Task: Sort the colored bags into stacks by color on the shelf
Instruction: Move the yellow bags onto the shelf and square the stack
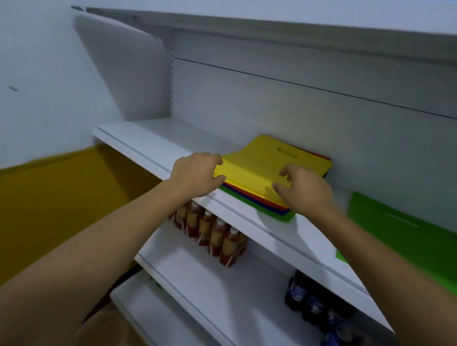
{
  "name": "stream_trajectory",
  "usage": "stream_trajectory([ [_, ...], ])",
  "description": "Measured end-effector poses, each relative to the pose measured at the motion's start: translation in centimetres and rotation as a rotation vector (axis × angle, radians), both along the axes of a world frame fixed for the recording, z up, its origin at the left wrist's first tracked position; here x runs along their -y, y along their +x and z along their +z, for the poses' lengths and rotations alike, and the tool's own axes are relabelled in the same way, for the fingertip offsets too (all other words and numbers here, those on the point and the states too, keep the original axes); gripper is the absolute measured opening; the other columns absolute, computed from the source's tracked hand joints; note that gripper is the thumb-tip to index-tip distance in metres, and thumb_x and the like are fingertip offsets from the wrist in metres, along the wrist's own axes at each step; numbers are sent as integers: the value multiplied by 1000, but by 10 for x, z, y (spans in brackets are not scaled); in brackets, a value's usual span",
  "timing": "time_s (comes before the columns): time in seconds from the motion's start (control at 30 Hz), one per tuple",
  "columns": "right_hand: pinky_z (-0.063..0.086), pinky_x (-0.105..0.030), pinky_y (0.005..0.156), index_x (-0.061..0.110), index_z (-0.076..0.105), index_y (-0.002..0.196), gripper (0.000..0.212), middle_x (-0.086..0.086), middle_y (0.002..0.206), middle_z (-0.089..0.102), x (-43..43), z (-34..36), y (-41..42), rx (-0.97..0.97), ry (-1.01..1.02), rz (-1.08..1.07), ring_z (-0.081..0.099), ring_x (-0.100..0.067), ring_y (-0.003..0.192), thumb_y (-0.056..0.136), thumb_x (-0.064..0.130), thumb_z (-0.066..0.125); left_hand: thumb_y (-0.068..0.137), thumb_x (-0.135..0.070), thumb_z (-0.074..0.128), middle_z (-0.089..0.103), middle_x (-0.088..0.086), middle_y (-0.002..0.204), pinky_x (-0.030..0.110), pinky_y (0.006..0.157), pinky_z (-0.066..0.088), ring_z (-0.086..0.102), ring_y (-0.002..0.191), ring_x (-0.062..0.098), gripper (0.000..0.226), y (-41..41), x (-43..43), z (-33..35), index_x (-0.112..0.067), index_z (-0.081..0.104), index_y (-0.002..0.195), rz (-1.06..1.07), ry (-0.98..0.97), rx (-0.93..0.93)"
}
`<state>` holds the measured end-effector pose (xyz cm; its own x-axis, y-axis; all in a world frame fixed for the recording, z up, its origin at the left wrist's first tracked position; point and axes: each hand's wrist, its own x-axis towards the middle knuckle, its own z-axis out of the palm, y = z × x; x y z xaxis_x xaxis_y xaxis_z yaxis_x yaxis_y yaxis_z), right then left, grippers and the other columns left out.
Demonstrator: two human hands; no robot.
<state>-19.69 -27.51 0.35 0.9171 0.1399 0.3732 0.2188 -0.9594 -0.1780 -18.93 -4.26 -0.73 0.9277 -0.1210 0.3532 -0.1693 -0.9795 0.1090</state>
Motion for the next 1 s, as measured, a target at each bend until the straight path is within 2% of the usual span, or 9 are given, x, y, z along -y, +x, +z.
stream_trajectory([
  [0.17, 46, -32, 80, 18, 60, 117, 36, -6, 114, 65, 30, -9, 41, -96, 198, -128, 59, -26, 106, 89, 41, 57, 93, -45, 53, 59, 1, 126, 39, 87, 50, 54, 115, 24, 47, 45, 4, -9, -21, 51, 133, -21, -95, -49],
  [0.3, 42, -29, 76, 19, 60, 114, 35, -6, 116, 63, 47, -26, 61, -152, 228, -229, 57, -26, 106, 89, 43, 57, 92, -45, 55, 58, 3, 127, 40, 90, 49, 53, 117, 25, 46, 78, 0, -14, -22, 53, 131, -25, -156, -86],
  [0.47, 47, -34, 84, 18, 59, 113, 35, -6, 116, 63, 59, -38, 84, -212, 327, -371, 58, -27, 105, 89, 45, 59, 91, -42, 57, 57, 4, 131, 39, 94, 48, 53, 119, 25, 46, 130, -13, -10, -19, 55, 131, -59, -239, -117],
  [0.57, 48, -35, 80, 17, 59, 101, 34, -4, 97, 60, 58, -42, 91, -233, 343, -452, 59, -27, 94, 90, 49, 58, 92, -47, 54, 55, 6, 134, 41, 95, 47, 52, 120, 26, 51, 162, -17, -10, -18, 52, 134, -84, -173, -147],
  [0.67, 37, -31, 57, 17, 49, 72, 46, -3, 69, 53, 54, -43, 97, -240, 349, -540, 52, -21, 65, 88, 59, 54, 92, -51, 51, 53, 6, 137, 39, 98, 44, 50, 123, 27, 53, 191, -16, -15, -17, 53, 133, -120, -169, -237],
  [0.77, 42, -30, 60, 12, 52, 63, 57, -11, 66, 60, 46, -44, 107, -316, 437, -607, 57, -23, 60, 81, 66, 59, 91, -55, 48, 62, 13, 116, 38, 87, 46, 57, 106, 30, 52, 217, -14, -23, -9, 63, 113, -201, -151, -342],
  [0.8, 43, -31, 61, 10, 52, 62, 57, -12, 65, 61, 44, -44, 108, -330, 476, -624, 58, -24, 60, 79, 64, 63, 91, -55, 48, 63, 11, 111, 37, 85, 47, 58, 103, 29, 51, 221, -12, -26, -10, 64, 109, -225, -145, -359],
  [0.87, 41, -30, 58, 11, 50, 60, 53, -11, 63, 58, 40, -42, 108, -312, 514, -670, 57, -24, 60, 77, 58, 69, 92, -55, 47, 61, 8, 118, 36, 89, 47, 56, 107, 26, 50, 226, -10, -30, -14, 62, 116, -260, -130, -355],
  [1.0, 33, -27, 53, 16, 45, 63, 41, -6, 65, 50, 29, -35, 106, -214, 361, -769, 49, -22, 60, 89, 41, 63, 92, -55, 47, 52, 6, 135, 35, 94, 43, 50, 120, 25, 55, 243, -14, -35, -19, 50, 133, -339, -137, -339],
])
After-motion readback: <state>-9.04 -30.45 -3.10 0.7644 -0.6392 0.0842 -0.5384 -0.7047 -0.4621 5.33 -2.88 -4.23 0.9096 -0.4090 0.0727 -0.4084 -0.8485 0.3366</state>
